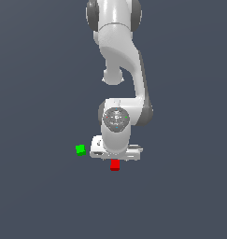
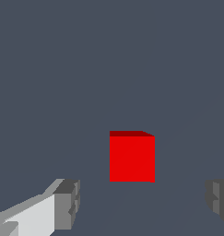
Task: Stack the red cube on top of the green cube.
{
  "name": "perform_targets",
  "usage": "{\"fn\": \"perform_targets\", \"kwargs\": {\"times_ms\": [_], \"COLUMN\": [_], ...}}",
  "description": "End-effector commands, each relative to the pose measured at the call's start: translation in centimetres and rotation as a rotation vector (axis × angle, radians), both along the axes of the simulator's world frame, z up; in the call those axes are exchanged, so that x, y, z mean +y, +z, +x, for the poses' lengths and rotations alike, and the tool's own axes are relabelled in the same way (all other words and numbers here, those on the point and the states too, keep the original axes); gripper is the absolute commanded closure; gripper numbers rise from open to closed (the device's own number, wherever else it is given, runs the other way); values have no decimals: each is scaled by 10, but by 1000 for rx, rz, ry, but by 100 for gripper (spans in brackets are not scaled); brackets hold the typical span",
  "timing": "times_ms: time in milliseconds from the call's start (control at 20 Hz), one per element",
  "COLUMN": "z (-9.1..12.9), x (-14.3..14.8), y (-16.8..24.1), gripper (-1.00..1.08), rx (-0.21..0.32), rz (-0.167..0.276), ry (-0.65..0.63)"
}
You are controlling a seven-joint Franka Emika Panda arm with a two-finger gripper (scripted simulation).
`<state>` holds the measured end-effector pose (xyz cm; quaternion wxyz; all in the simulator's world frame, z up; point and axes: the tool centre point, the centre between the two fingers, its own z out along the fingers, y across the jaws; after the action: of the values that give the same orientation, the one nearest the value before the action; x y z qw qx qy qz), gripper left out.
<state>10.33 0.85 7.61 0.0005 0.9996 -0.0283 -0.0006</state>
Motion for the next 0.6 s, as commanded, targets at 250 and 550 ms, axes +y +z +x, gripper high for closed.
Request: {"fn": "perform_targets", "kwargs": {"times_ms": [250,550], "z": [10,10], "x": [1,1], "y": [-6,-8], "gripper": [-92,-92], "rx": [-1,-1], "rz": [1,1], "ry": [-2,-2]}}
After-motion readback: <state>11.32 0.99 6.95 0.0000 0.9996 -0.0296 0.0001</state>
